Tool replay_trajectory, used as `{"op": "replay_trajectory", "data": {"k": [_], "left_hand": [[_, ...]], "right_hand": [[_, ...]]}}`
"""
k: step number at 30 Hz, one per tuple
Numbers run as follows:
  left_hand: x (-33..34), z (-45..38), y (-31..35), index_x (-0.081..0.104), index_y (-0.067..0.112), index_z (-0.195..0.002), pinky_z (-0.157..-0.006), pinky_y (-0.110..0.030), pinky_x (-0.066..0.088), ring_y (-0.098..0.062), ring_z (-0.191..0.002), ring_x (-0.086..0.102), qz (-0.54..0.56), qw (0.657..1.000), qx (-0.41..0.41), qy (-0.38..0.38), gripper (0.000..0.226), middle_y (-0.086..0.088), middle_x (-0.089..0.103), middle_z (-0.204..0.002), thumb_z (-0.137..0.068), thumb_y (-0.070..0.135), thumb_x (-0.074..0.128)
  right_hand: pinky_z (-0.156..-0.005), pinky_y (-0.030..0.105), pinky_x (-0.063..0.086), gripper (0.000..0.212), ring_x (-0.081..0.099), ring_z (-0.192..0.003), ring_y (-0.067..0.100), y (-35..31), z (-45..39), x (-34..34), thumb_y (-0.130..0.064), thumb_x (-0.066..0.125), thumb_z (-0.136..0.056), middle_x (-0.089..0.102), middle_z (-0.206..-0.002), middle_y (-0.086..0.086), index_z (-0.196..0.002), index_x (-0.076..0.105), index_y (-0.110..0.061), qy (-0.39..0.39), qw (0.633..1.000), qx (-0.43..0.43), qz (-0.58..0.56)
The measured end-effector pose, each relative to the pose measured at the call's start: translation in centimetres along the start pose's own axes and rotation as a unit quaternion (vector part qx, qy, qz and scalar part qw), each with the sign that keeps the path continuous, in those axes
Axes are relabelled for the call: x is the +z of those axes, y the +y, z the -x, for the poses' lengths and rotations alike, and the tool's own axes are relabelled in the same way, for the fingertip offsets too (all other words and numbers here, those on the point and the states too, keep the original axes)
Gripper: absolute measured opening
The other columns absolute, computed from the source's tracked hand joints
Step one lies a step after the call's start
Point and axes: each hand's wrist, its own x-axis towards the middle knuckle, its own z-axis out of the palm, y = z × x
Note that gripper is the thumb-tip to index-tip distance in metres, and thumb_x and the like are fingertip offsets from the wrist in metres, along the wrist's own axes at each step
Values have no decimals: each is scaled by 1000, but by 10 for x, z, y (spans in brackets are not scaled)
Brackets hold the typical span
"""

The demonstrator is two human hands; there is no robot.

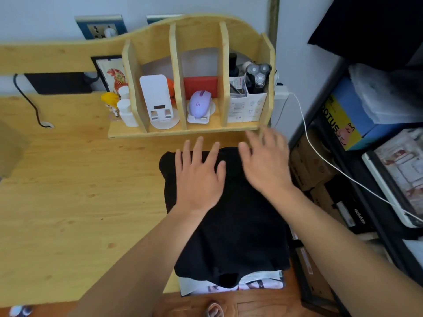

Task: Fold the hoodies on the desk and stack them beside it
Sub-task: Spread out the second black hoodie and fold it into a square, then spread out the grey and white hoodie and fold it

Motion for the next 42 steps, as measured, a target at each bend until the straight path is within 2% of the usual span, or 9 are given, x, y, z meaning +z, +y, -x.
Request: {"op": "replay_trajectory", "data": {"k": [3, 6, 8, 12, 17, 24, 30, 35, 42], "left_hand": [[39, 6, -19, 7, 45, -160, -126, -56, 0, -34, -157, -6, -20, 987, -80, -140, 64, -4, 6, -171, -100, 67, 8], [51, -4, -32, -3, 47, -159, -124, -60, -6, -38, -155, -13, -37, 976, -92, -195, 67, -5, -3, -171, -97, 72, 5], [40, -9, -25, -1, 45, -160, -122, -63, -5, -41, -154, -14, -41, 975, -94, -197, 68, -8, -6, -171, -98, 71, 5], [26, 37, -5, 11, 41, -160, -118, -69, -10, -41, -154, -16, -55, 994, -56, -73, 62, -8, -4, -171, -102, 64, 16], [56, 76, -14, -2, 42, -161, -116, -73, 15, -33, -154, -22, -40, 989, -61, -131, 66, -2, -10, -171, -101, 67, 10], [30, 101, -58, -2, 41, -161, -124, -59, 11, -29, -156, -15, -31, 988, -6, -149, 64, -4, -11, -171, -102, 63, 6], [-43, 149, -158, 26, 30, -160, -125, -41, 18, -28, -155, 15, 36, 968, -128, -212, 56, -7, 19, -168, -107, 45, 34], [-99, 226, -288, 55, 28, -143, -101, -37, 50, -20, -124, 57, 121, 924, -255, -258, 41, 1, 54, -145, -105, 41, 44], [-155, 334, -503, 64, 27, -125, -74, -26, 51, -5, -90, 60, 221, 876, -396, -163, 26, 13, 65, -109, -104, 32, 49]], "right_hand": [[-124, 53, 13, 64, 10, -154, 28, 10, 26, 44, -67, 16, -100, 14, -168, 1, -157, 19, -40, -171, 985, 6, 23], [-122, 55, 17, 69, 16, -153, 32, 28, 22, 63, -73, 14, -96, 8, -169, 5, -157, 7, -42, -221, 973, 61, 11], [-123, 58, 10, 66, 8, -154, 36, 16, 15, 54, -65, 16, -100, 3, -169, 6, -159, 6, -39, -219, 972, 60, 59], [-123, 59, 0, 62, -8, -153, 38, -16, 49, 34, -40, 33, -105, -8, -169, 7, -160, 6, -32, -123, 988, 29, 90], [-124, 56, 11, 63, -9, -155, 30, -1, 87, 61, -57, 17, -104, -6, -170, 0, -161, 1, -36, -119, 990, 36, 64], [-125, 54, 2, 61, -6, -155, 32, -19, 88, 46, -51, 18, -105, -1, -170, 3, -162, 6, -32, -135, 986, 39, 94], [-119, 51, 28, 38, 36, -142, 35, -155, 106, 31, -22, 55, -99, 49, -147, 14, -135, 60, -12, -45, 994, -71, -66], [-111, 35, 35, 36, 39, -135, 21, -291, 146, 56, -26, 44, -104, 51, -142, -2, -137, 56, -23, -234, 950, -128, -162], [-106, 35, 44, 33, 52, -129, 17, -492, 183, 124, -25, 44, -105, 60, -137, -4, -132, 63, -23, -358, 904, -181, -149]]}}
